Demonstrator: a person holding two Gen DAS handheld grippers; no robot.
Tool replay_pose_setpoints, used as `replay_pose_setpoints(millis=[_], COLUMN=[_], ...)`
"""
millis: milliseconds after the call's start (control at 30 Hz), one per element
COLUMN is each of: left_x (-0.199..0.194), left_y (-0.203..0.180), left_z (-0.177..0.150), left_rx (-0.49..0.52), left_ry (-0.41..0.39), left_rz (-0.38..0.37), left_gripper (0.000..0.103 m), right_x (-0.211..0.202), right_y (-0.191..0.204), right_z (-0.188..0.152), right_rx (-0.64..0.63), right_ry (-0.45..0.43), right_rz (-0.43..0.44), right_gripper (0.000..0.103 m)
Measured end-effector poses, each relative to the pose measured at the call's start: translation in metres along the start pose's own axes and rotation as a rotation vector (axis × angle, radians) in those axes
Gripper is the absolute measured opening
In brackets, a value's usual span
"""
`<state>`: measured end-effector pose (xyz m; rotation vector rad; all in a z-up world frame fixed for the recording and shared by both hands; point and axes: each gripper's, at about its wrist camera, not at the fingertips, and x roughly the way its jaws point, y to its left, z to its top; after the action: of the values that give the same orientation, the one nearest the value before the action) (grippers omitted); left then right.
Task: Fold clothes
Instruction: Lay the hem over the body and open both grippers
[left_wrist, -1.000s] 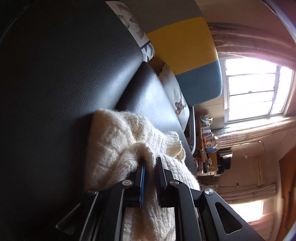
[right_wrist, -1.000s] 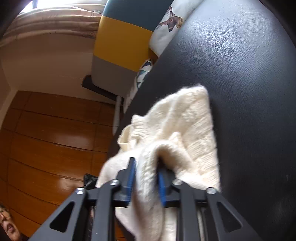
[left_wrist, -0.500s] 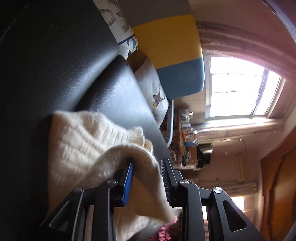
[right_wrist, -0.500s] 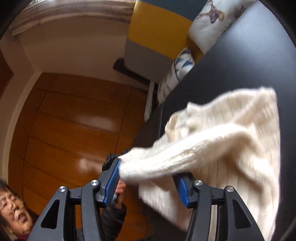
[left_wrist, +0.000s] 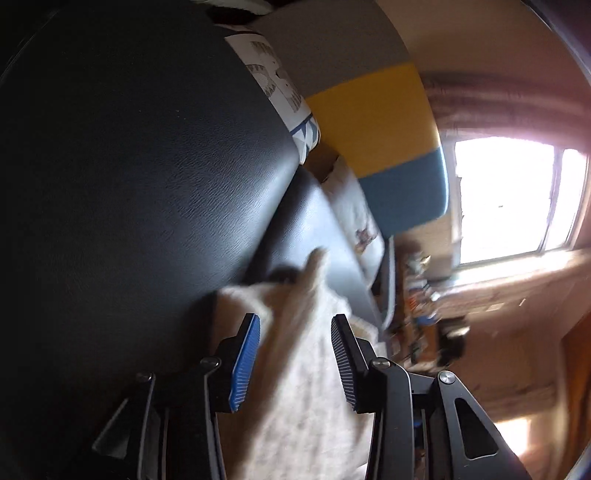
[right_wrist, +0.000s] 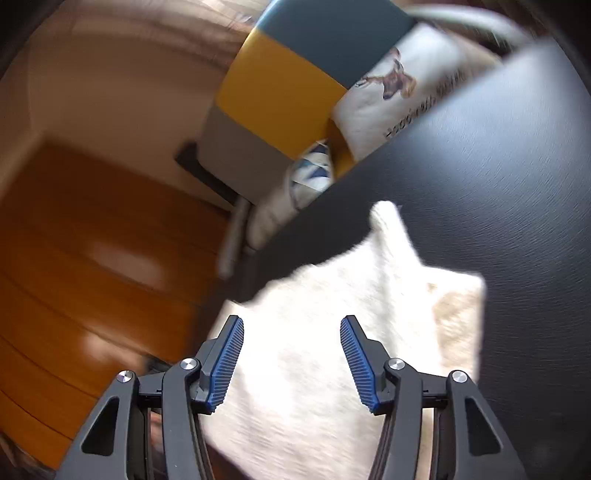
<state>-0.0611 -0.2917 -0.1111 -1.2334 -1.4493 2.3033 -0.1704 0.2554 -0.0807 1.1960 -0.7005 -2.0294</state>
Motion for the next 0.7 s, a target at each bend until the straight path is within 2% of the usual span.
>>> replay_pose_setpoints(millis=[133, 200, 300, 367, 467, 533, 600, 700], left_x=[0.002, 0.004, 0.010, 0.011, 0.001, -0.009, -0.017, -0.031], left_y=[-0.013, -0.021, -0.029, -0.033, -0.029, -0.023, -0.013, -0.004], left_z=[-0.028, -0.041, -0.053, -0.059, -0.064, -0.067, -0.072, -0.076], left_rx=[0.172, 0.244, 0.332, 0.388, 0.423, 0.440, 0.424, 0.366], left_ry=[0.056, 0.077, 0.084, 0.074, 0.040, 0.014, 0.013, -0.014], left_rz=[0.072, 0.106, 0.197, 0.265, 0.340, 0.379, 0.353, 0.313], left_gripper=[0.041, 0.041, 0.041, 0.023, 0.009, 0.008, 0.009, 0.014], right_x=[0.000, -0.003, 0.002, 0.008, 0.006, 0.000, -0.006, -0.011], right_y=[0.021, 0.017, 0.012, 0.012, 0.018, 0.021, 0.023, 0.038], right_z=[-0.033, -0.048, -0.059, -0.060, -0.074, -0.086, -0.096, -0.090], right_rx=[-0.239, -0.281, -0.287, -0.279, -0.288, -0.305, -0.321, -0.349], right_ry=[0.090, 0.134, 0.170, 0.200, 0.258, 0.261, 0.251, 0.223], right_rz=[-0.205, -0.248, -0.280, -0.305, -0.334, -0.347, -0.357, -0.366], right_gripper=[0.057, 0.057, 0.056, 0.050, 0.049, 0.049, 0.049, 0.050])
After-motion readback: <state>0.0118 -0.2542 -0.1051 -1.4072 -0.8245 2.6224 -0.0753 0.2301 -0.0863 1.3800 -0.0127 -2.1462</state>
